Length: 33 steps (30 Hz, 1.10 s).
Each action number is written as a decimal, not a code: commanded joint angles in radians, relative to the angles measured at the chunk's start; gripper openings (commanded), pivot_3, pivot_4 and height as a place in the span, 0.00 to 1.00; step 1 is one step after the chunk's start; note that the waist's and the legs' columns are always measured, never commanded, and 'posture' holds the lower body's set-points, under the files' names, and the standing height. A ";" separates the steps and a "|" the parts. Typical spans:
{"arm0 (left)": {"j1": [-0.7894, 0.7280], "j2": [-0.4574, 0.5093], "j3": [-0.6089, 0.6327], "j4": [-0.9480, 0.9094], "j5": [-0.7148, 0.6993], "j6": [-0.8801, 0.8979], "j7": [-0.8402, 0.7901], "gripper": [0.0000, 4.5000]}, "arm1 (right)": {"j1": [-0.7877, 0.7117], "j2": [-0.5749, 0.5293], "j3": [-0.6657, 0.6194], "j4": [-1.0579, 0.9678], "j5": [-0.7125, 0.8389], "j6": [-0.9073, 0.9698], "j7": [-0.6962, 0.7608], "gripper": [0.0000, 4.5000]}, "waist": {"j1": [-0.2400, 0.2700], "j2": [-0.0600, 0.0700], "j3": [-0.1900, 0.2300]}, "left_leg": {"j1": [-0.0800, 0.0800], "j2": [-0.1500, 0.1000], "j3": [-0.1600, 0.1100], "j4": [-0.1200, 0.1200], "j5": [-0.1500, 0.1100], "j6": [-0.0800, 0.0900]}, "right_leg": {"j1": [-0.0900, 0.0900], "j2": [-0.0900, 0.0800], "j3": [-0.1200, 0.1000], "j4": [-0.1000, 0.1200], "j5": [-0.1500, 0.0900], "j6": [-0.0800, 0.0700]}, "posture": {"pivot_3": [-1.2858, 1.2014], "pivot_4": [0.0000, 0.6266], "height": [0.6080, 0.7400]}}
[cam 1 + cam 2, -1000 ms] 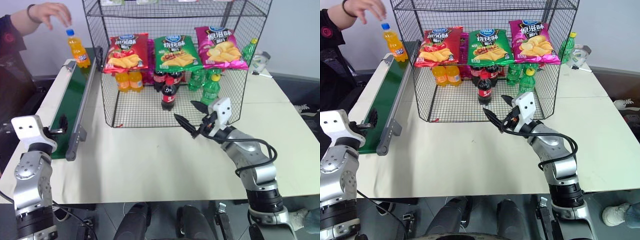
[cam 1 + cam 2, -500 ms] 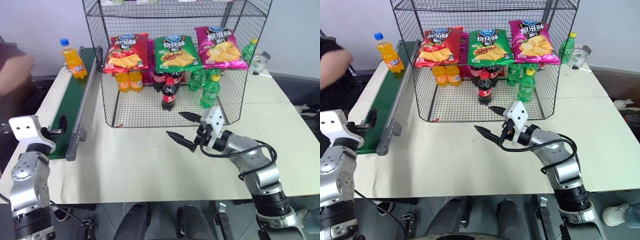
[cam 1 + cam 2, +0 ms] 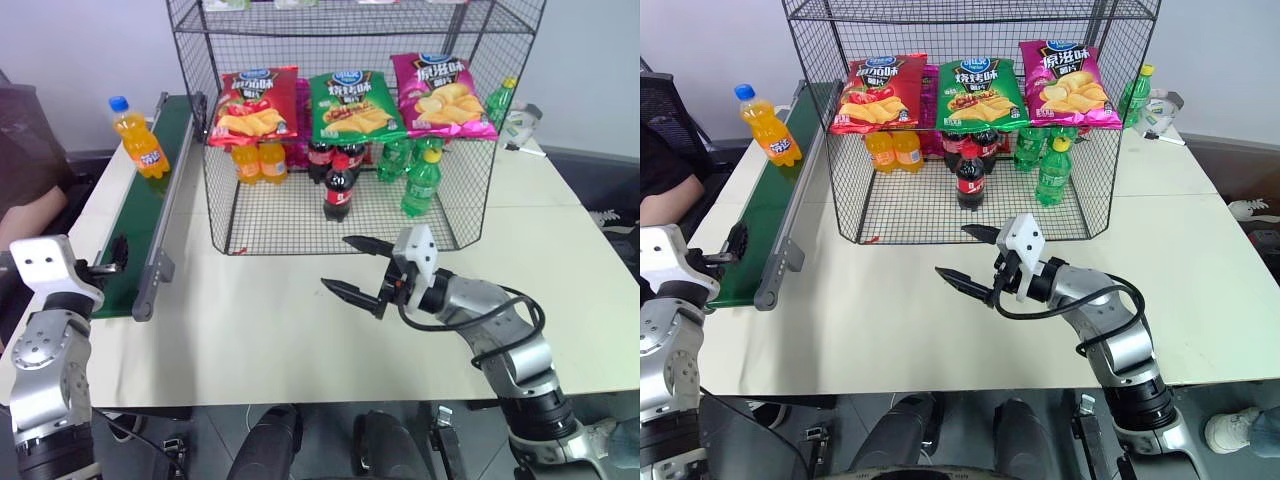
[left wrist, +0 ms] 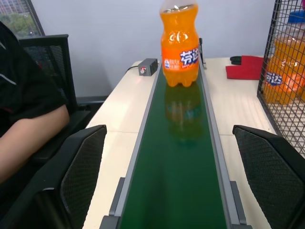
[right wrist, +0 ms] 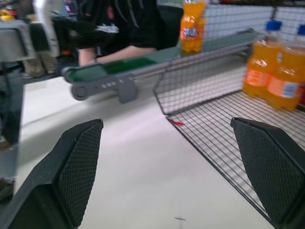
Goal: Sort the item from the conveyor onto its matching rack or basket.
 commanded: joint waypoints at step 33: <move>-0.050 0.034 0.037 0.020 -0.052 -0.025 -0.042 0.99 | 0.023 0.029 0.022 -0.105 0.114 0.095 -0.062 1.00 | 0.000 0.000 0.000 | 0.000 0.000 0.000 0.000 0.000 0.000 | 0.000 0.000 0.000 0.000 -0.001 -0.001 | 0.52 0.24 1.00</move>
